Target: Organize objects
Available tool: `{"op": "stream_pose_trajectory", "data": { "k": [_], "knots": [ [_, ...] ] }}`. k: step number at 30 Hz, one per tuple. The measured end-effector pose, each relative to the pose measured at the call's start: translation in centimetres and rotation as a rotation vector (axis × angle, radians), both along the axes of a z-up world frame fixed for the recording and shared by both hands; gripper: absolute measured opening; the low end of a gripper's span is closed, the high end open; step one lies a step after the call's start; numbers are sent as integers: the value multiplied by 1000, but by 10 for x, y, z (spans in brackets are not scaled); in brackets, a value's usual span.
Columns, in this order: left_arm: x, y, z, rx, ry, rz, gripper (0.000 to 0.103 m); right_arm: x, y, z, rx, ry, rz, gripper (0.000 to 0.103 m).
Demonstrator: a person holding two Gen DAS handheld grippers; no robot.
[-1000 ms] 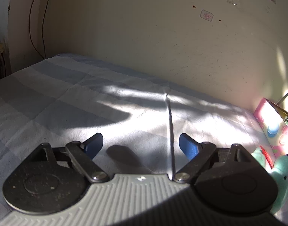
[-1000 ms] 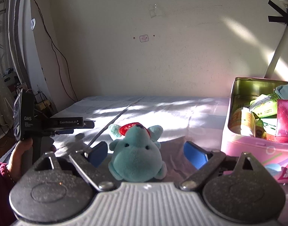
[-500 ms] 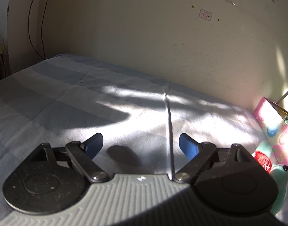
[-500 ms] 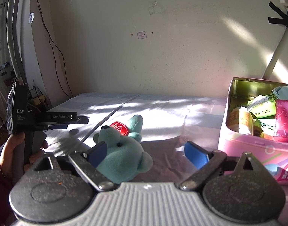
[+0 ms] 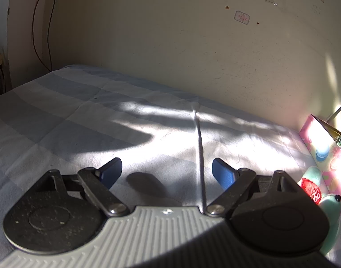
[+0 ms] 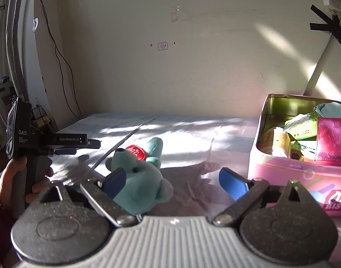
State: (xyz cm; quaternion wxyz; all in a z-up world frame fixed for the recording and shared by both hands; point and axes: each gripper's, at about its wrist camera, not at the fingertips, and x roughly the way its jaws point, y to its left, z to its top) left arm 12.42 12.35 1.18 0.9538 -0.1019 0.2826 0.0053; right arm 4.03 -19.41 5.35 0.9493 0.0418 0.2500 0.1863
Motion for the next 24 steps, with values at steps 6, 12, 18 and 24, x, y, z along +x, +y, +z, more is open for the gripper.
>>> {"op": "stream_pose_trajectory", "data": {
  "k": [6, 12, 18, 24],
  "knots": [
    [1, 0, 0, 0, 2, 3, 89, 1, -5, -3, 12, 12, -13, 94],
    [1, 1, 0, -2, 3, 4, 89, 2, -6, -4, 18, 14, -14, 94],
    [1, 1, 0, -2, 2, 1, 89, 1, -6, -4, 15, 15, -13, 94],
    [1, 1, -1, -2, 2, 2, 89, 1, -5, -5, 10, 17, -13, 94]
  ]
}}
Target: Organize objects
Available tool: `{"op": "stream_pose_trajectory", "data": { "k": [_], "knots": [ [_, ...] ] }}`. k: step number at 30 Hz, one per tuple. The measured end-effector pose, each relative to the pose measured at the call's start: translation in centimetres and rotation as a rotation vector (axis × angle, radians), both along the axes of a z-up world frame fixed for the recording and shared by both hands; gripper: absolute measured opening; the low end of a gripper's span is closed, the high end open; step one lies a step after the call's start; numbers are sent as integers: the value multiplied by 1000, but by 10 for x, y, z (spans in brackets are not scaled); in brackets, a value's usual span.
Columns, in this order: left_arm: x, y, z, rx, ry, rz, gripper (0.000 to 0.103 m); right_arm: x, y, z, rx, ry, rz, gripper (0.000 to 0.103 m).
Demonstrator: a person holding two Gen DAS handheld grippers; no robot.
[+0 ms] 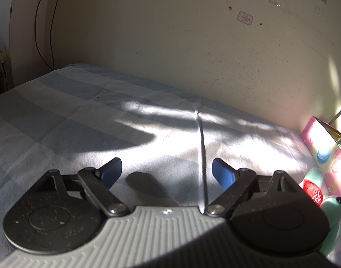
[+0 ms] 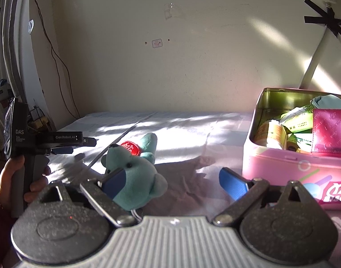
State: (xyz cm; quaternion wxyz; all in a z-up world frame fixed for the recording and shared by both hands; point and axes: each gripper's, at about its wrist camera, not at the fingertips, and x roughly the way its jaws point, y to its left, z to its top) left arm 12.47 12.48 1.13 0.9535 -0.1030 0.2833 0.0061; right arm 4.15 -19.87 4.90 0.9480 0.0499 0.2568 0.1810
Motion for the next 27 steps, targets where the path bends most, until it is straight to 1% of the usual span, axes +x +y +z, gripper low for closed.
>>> {"op": "stream_pose_trajectory", "data": {
  "k": [5, 6, 7, 10, 12, 14, 17, 19, 21, 23, 25, 26, 27],
  "knots": [
    [1, 1, 0, -14, 0, -4, 89, 1, -3, 1, 5, 2, -5, 94],
    [1, 1, 0, -29, -1, -13, 89, 1, -4, 1, 8, 5, -4, 94],
    [1, 2, 2, -61, -2, -32, 89, 1, -4, 1, 7, 7, -2, 94],
    [-2, -2, 11, -156, -32, -118, 89, -2, -3, 3, -10, -4, 25, 95],
    [-5, -10, 18, -191, -42, -188, 90, -4, -2, 2, -19, -6, 43, 97],
    [-9, -26, 24, -221, -34, -279, 90, -3, 2, 0, -33, -4, 63, 97],
    [-15, -45, 29, -234, -16, -376, 90, 0, 7, -4, -50, 7, 93, 97],
    [-15, -55, 29, -252, -7, -425, 90, 3, 11, -6, -52, 17, 126, 97],
    [-14, -64, 28, -251, 3, -459, 90, 8, 17, -8, -67, 28, 159, 97],
    [-11, -75, 24, -239, 26, -504, 90, 15, 24, -12, -80, 51, 190, 97],
    [-8, -85, 13, -234, 72, -553, 93, 24, 31, -17, -85, 90, 216, 97],
    [-9, -91, 8, -209, 80, -555, 98, 29, 35, -20, -91, 106, 225, 97],
    [-11, -95, 4, -181, 82, -546, 98, 33, 39, -23, -96, 119, 238, 97]
  ]
}}
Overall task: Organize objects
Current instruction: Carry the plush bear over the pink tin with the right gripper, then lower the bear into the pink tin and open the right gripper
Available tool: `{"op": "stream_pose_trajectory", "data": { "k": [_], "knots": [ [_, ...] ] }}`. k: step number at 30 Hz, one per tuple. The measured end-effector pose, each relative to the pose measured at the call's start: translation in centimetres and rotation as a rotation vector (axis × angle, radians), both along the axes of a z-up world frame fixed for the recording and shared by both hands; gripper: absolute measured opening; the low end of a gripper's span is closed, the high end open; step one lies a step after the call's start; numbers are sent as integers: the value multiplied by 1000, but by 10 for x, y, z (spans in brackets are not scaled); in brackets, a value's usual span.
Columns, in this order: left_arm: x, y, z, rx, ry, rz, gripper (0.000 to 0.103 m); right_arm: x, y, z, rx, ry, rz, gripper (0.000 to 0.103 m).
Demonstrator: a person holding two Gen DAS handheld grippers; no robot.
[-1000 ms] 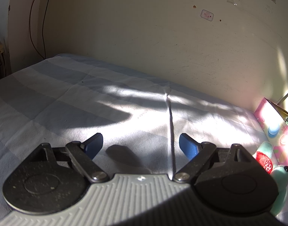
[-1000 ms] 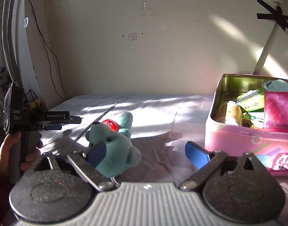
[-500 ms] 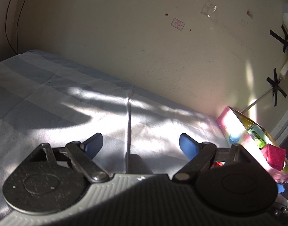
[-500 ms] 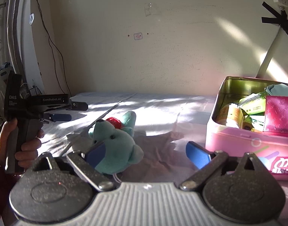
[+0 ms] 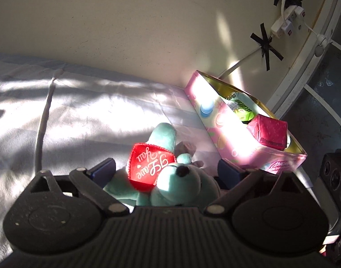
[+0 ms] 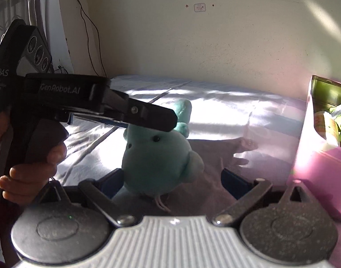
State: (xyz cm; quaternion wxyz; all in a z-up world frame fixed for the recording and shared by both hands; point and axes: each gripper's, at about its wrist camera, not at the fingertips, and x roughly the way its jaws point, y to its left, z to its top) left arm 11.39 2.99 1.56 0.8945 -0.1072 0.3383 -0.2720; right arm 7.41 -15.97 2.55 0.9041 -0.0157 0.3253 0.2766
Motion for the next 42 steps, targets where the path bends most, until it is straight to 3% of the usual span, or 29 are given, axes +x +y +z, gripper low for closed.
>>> {"op": "stream_pose_trajectory", "data": {
  "k": [2, 4, 7, 13, 17, 20, 25, 30, 32, 34, 35, 42],
  "knots": [
    [-5, -7, -6, 46, -15, 18, 96, 5, 7, -5, 6, 25, 32, 90],
    [-9, -11, 2, 62, -32, 23, 88, 1, 8, -2, 45, 15, 80, 57],
    [-13, -17, 19, 45, -54, 32, 81, -13, 8, 5, 4, -73, 40, 55],
    [-20, -69, 71, 22, -208, -52, 80, -35, -41, 46, 89, -224, -87, 56],
    [-10, -127, 84, 52, -266, -148, 81, -40, -88, 60, 79, -296, -203, 57],
    [9, -172, 78, 97, -260, -190, 81, -25, -122, 61, 77, -257, -272, 57],
    [54, -223, 53, 173, -178, -191, 82, 30, -165, 42, 134, -75, -366, 57],
    [87, -239, 45, 133, -101, -167, 85, 49, -180, 26, 101, -119, -449, 58],
    [86, -242, 47, 133, -107, -152, 85, 45, -189, 26, 132, -115, -457, 64],
    [81, -238, 50, 138, -108, -137, 85, 36, -196, 28, 177, -116, -463, 81],
    [79, -236, 51, 136, -106, -131, 85, 27, -198, 31, 186, -137, -473, 85],
    [45, -214, 74, 236, -170, 4, 87, -1, -187, 43, 149, -201, -468, 86]
  ]
}}
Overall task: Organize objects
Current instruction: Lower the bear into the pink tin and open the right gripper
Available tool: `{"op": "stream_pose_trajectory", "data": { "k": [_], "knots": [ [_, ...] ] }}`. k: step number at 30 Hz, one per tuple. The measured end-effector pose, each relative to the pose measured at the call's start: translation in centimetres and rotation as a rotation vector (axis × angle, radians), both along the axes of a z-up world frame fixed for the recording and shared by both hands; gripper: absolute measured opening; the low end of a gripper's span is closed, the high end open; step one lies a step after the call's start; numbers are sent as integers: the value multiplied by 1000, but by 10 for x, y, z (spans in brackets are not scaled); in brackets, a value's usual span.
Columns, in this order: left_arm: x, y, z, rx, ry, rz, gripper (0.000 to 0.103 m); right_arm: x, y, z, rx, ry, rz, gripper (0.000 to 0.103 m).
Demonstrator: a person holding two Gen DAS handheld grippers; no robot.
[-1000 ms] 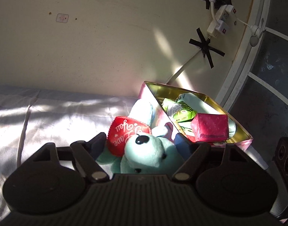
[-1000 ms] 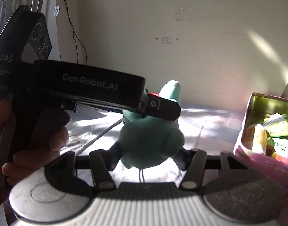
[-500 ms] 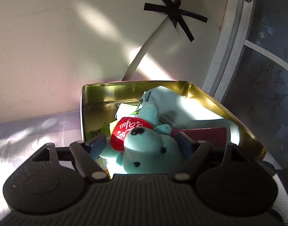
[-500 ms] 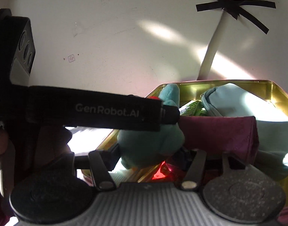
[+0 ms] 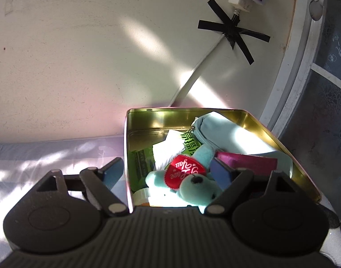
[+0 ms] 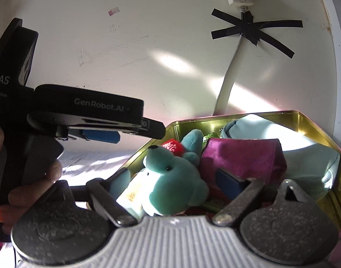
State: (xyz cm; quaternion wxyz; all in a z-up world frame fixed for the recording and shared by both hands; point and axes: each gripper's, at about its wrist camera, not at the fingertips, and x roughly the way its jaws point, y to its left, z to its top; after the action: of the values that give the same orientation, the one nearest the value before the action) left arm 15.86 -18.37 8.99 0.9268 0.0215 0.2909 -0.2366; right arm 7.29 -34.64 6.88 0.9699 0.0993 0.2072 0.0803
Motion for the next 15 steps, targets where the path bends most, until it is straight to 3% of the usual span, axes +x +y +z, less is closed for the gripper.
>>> {"op": "stream_pose_trajectory", "data": {
  "k": [7, 15],
  "knots": [
    [-50, 27, 4, 110, -115, 108, 90, -28, -5, 11, 32, -33, -52, 87],
    [-84, 53, -16, 126, -79, 141, 90, -74, -11, 4, 109, -7, -150, 89]
  ]
}}
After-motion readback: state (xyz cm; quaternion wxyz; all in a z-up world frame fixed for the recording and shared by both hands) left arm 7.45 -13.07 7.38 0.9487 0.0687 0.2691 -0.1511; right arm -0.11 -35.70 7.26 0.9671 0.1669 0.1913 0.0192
